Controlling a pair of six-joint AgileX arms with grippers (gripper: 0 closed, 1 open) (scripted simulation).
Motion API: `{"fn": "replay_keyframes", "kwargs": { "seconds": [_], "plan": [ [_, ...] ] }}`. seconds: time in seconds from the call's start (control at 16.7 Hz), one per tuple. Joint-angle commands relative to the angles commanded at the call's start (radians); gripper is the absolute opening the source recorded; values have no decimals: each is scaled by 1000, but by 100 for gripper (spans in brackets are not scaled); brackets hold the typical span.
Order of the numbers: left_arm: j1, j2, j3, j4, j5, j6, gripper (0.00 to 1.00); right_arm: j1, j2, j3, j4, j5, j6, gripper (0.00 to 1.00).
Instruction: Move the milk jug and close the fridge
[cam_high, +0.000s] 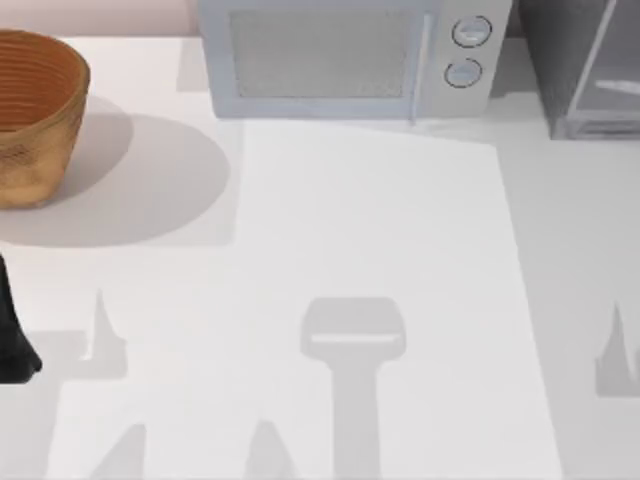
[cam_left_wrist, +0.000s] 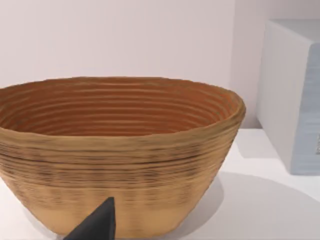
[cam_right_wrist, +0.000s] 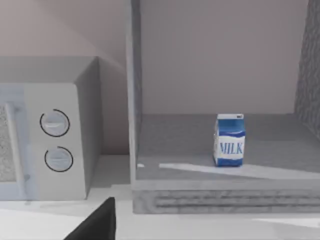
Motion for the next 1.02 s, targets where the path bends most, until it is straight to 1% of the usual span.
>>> {"fn": "replay_keyframes", "kwargs": {
  "seconds": [0.42, 0.6, 0.78, 0.9, 1.02],
  "plan": [
    [0, 0, 0, 0, 0, 0, 100, 9, -333, 272, -631, -6, -8, 100],
    [0, 0, 0, 0, 0, 0, 100, 11, -453, 370, -867, -6, -9, 100],
    [0, 0, 0, 0, 0, 0, 100, 11, -537, 439, -1028, -5, -10, 100],
    [0, 0, 0, 0, 0, 0, 100, 11, -568, 464, -1083, -5, -10, 100],
    [0, 0, 0, 0, 0, 0, 100, 11, -576, 471, -1097, -5, -10, 100]
  ]
}}
